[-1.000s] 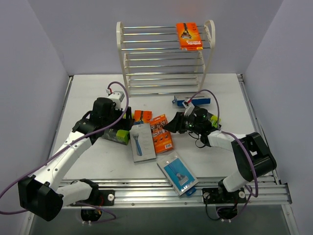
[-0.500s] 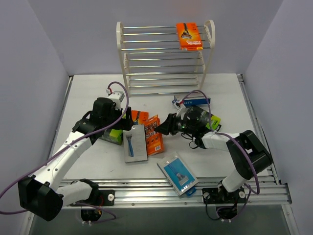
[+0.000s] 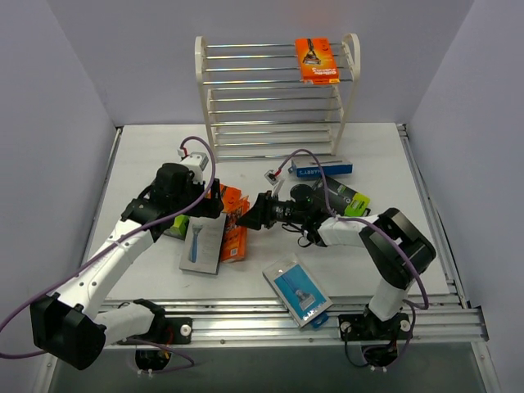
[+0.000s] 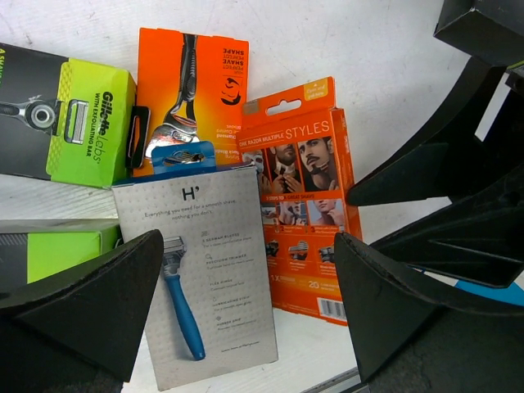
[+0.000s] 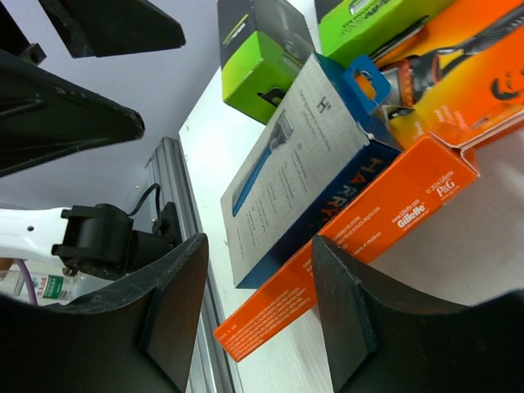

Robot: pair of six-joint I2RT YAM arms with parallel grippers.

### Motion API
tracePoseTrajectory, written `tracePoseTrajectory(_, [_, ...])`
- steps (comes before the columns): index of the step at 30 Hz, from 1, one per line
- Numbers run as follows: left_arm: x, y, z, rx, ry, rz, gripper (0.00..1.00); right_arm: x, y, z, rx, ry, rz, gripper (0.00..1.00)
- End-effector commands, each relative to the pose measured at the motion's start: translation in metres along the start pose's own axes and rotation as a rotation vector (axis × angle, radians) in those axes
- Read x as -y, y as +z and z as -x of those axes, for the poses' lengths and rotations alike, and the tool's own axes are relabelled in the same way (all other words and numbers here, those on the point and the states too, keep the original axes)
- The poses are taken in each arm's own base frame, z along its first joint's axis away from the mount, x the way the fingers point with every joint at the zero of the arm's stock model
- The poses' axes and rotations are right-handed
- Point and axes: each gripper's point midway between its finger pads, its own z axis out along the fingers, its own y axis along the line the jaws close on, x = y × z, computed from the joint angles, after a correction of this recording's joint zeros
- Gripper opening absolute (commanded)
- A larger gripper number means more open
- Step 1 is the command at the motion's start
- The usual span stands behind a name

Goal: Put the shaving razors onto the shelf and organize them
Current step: Grab a shaving razor with the left arm

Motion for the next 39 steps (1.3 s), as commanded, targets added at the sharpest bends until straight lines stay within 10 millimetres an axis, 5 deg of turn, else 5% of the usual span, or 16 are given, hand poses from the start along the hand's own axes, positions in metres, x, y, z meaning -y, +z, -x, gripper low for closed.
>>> tracePoseTrajectory(1, [0.008,-0.007,0.022,0.059,0.003,-0.022,0.94,-0.016,0.016,0.006,0.010,-0.010,0.056,0.50])
tracePoseTrajectory(20, [-0.003,-0.023,0.033,0.139,-0.014,0.041,0.94,-0.017,0.059,0.007,-0.013,0.001,0.099,0.51])
tracePoseTrajectory(32, [-0.004,-0.024,0.034,0.141,-0.013,0.047,0.94,-0.027,0.062,0.018,-0.010,-0.025,0.108,0.55])
tracePoseTrajectory(39, [-0.004,-0.025,0.034,0.144,-0.013,0.048,0.94,-0.036,0.055,0.042,0.024,-0.057,0.099,0.57])
